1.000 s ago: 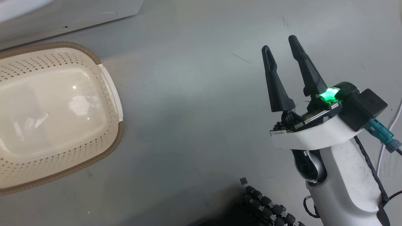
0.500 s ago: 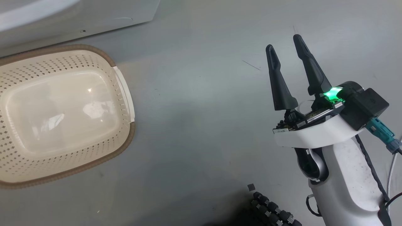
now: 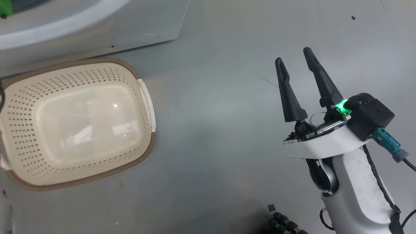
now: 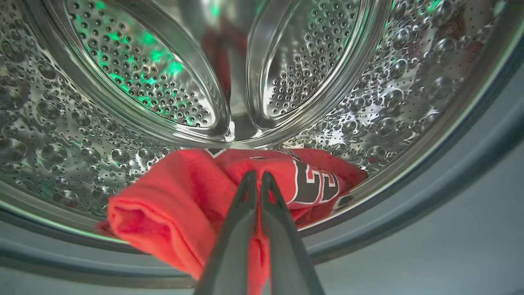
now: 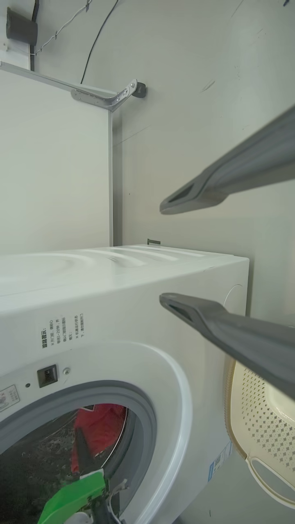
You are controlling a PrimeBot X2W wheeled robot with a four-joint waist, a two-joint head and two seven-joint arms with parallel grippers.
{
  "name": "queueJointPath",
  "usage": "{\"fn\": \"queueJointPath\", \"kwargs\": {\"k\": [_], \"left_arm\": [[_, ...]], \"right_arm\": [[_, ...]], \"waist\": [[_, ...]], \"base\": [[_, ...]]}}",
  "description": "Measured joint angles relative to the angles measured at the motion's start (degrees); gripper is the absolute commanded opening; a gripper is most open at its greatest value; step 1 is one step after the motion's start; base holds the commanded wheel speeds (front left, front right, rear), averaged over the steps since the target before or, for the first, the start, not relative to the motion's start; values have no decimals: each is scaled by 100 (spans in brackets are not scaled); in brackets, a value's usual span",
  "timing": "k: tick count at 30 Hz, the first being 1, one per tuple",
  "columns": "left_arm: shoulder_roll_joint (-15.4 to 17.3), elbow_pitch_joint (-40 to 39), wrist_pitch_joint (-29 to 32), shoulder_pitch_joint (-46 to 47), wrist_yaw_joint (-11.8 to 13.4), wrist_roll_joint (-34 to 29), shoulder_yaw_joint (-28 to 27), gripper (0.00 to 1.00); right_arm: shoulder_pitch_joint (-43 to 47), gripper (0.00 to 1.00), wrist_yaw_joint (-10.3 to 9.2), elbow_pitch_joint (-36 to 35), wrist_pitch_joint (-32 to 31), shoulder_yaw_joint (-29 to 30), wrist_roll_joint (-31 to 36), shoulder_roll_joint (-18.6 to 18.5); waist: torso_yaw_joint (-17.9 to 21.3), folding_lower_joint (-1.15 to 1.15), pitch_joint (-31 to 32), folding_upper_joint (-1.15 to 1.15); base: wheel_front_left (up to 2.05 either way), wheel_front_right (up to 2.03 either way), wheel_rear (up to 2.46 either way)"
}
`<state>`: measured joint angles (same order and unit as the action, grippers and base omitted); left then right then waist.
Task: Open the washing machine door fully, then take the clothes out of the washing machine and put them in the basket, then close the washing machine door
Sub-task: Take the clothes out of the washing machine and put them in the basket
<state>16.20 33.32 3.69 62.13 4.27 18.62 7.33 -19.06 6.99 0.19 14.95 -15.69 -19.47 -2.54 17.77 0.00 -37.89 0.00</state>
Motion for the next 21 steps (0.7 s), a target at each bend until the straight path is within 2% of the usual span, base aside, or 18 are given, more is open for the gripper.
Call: {"fn": "queueJointPath", "kwargs": {"k": [17, 21], "left_arm": [[-653, -446, -1700, -1540, 98, 48, -19, 0], [-827, -606, -1740, -1796, 122, 62, -8, 0]], "right_arm": [[567, 100, 0, 222, 0, 99, 252, -142], [708, 100, 0, 234, 0, 116, 292, -158]], "waist": [[-422, 0, 978, 0], [-513, 0, 1220, 0]], "base": [[0, 0, 0], [0, 0, 0]]}}
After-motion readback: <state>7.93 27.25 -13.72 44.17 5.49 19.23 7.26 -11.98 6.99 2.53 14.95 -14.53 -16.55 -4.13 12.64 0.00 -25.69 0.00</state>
